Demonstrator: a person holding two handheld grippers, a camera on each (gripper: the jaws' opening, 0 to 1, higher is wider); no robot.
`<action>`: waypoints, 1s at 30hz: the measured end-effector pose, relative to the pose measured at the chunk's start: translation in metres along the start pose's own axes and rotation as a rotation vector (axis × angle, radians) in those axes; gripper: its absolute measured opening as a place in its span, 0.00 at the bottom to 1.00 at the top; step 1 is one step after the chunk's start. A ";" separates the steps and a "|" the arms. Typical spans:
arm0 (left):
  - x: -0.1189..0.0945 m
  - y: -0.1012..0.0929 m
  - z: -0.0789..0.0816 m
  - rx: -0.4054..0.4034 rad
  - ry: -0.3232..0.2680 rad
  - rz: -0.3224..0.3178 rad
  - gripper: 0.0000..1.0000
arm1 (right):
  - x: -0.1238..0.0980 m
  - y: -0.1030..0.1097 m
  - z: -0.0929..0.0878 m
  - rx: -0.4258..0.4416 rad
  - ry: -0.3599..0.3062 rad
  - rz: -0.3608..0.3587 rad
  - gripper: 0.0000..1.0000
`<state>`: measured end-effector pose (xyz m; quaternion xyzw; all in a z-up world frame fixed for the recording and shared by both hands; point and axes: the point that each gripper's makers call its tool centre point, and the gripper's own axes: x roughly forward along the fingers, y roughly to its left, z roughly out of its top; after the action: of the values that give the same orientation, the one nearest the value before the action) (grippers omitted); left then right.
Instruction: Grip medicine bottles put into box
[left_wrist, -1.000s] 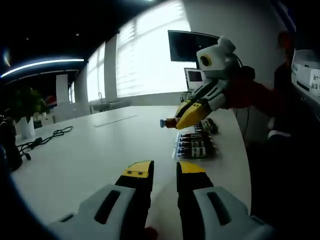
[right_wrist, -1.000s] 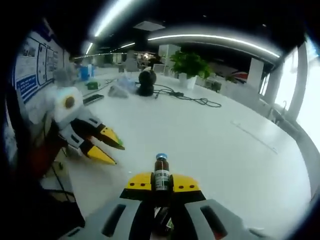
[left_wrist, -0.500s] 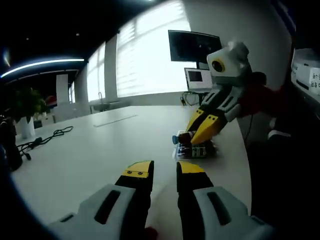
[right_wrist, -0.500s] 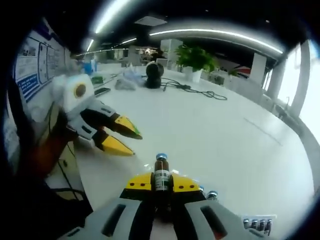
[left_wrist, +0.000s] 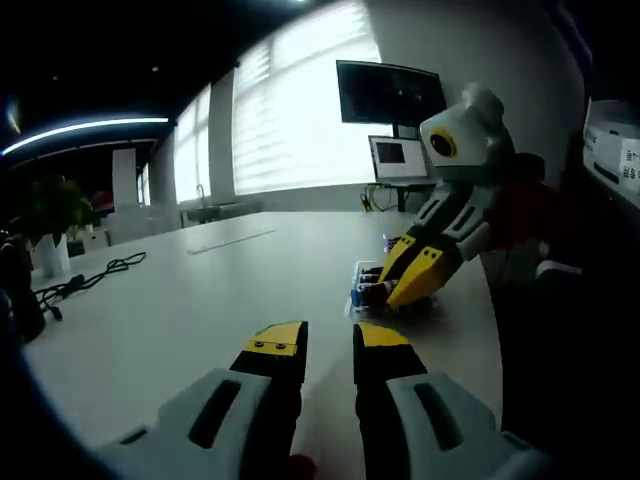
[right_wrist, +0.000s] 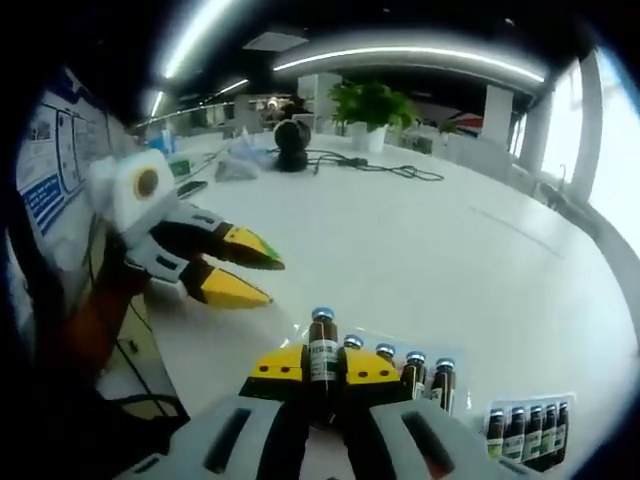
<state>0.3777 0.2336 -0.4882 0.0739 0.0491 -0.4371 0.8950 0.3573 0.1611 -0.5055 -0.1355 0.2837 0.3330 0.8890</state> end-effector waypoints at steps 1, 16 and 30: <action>0.000 0.000 0.000 -0.001 -0.001 0.000 0.12 | 0.000 0.001 -0.001 -0.001 0.005 0.002 0.08; 0.000 0.001 0.000 0.000 -0.001 -0.001 0.12 | 0.004 0.003 0.000 0.040 0.012 -0.020 0.08; 0.000 0.000 0.000 0.002 -0.001 -0.001 0.12 | -0.002 0.002 0.008 0.049 -0.029 -0.013 0.06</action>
<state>0.3775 0.2337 -0.4884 0.0746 0.0486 -0.4376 0.8948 0.3577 0.1650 -0.4977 -0.1108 0.2778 0.3221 0.8982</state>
